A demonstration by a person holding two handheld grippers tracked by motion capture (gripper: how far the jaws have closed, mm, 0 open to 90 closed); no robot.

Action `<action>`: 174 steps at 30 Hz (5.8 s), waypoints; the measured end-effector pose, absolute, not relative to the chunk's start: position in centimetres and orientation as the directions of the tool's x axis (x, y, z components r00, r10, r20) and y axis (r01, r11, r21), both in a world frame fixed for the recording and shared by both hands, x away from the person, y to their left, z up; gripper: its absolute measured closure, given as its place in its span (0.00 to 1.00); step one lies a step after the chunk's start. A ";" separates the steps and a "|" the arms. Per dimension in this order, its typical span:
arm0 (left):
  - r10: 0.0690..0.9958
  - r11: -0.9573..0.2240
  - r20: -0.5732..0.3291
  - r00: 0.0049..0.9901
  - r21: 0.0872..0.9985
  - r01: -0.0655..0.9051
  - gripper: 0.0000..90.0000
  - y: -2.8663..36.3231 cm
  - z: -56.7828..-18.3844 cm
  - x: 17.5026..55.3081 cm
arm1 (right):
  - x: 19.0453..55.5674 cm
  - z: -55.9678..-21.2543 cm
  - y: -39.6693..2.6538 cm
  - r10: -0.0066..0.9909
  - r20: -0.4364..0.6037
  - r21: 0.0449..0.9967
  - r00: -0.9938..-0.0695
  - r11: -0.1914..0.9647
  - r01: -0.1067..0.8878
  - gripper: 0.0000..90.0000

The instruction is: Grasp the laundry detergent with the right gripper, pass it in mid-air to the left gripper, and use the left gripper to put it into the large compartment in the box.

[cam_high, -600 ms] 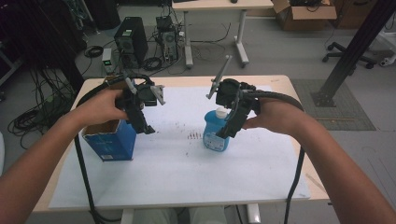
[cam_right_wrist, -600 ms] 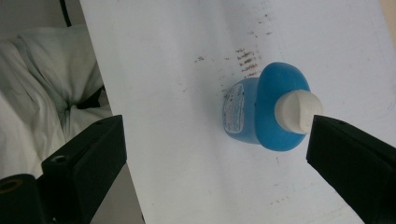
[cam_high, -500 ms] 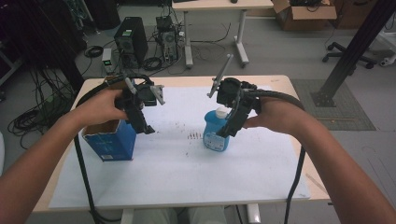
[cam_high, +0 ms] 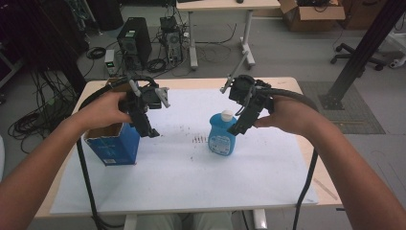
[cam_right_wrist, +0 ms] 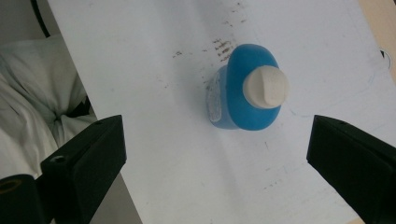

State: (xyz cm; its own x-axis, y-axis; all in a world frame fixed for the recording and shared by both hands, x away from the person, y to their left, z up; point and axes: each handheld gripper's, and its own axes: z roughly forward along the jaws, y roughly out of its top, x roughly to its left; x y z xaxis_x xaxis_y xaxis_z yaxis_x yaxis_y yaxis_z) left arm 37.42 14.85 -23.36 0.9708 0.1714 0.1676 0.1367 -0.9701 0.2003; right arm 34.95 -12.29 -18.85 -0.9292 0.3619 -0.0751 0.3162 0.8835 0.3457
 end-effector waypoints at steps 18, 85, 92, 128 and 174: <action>0.179 -0.967 0.174 0.968 0.211 0.141 0.07 14.6 -23.4 37.0 | 36.6 -20.7 -14.2 0.451 -0.065 0.350 -0.890 0.846 0.403 0.05; 0.192 -0.967 0.170 0.967 0.202 0.156 0.07 14.9 -23.6 37.9 | 37.6 -31.9 -18.6 0.490 0.055 0.726 -0.870 0.579 0.372 0.05; 0.189 -0.968 0.169 0.967 0.198 0.154 0.07 14.7 -23.7 37.9 | 37.4 -32.7 -19.1 0.494 0.066 0.749 -0.867 0.550 0.370 0.05; 0.190 -0.967 0.167 0.967 0.203 0.155 0.07 14.5 -24.1 37.9 | 37.2 -36.9 -19.0 0.510 0.087 0.834 -0.856 0.432 0.342 0.05; 0.202 -0.963 0.166 0.965 0.213 0.165 0.07 14.7 -24.1 37.8 | 38.5 -39.3 -16.6 0.504 0.124 0.881 -0.855 0.341 0.328 0.23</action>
